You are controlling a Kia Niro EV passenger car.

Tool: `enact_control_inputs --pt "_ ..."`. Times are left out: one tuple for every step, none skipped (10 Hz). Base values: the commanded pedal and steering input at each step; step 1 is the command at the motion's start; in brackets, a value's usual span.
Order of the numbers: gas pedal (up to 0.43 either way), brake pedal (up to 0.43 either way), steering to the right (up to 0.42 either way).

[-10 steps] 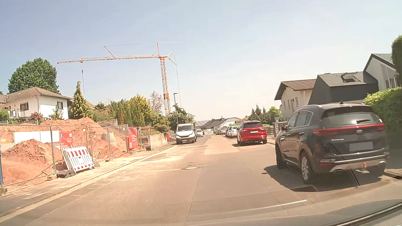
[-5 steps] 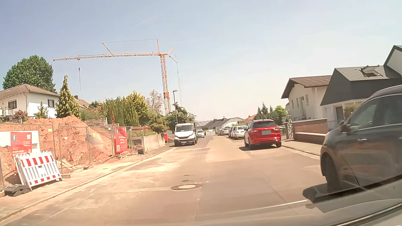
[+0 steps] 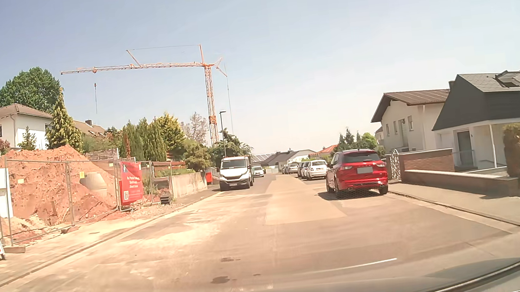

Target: Follow the waypoints while adhering to traffic rules and regulations

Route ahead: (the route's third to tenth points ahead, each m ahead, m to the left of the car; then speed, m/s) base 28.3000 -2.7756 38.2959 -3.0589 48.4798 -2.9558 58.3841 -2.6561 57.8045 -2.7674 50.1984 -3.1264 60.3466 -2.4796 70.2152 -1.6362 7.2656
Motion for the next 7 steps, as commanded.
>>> enact_control_inputs --pt "0.000 0.000 0.000" --pt "0.000 0.000 0.001" --pt "0.000 0.000 0.002" --pt "0.000 0.000 0.006" --pt "0.000 0.000 0.011" --pt "0.000 0.000 0.012" --pt "0.000 0.024 0.012"
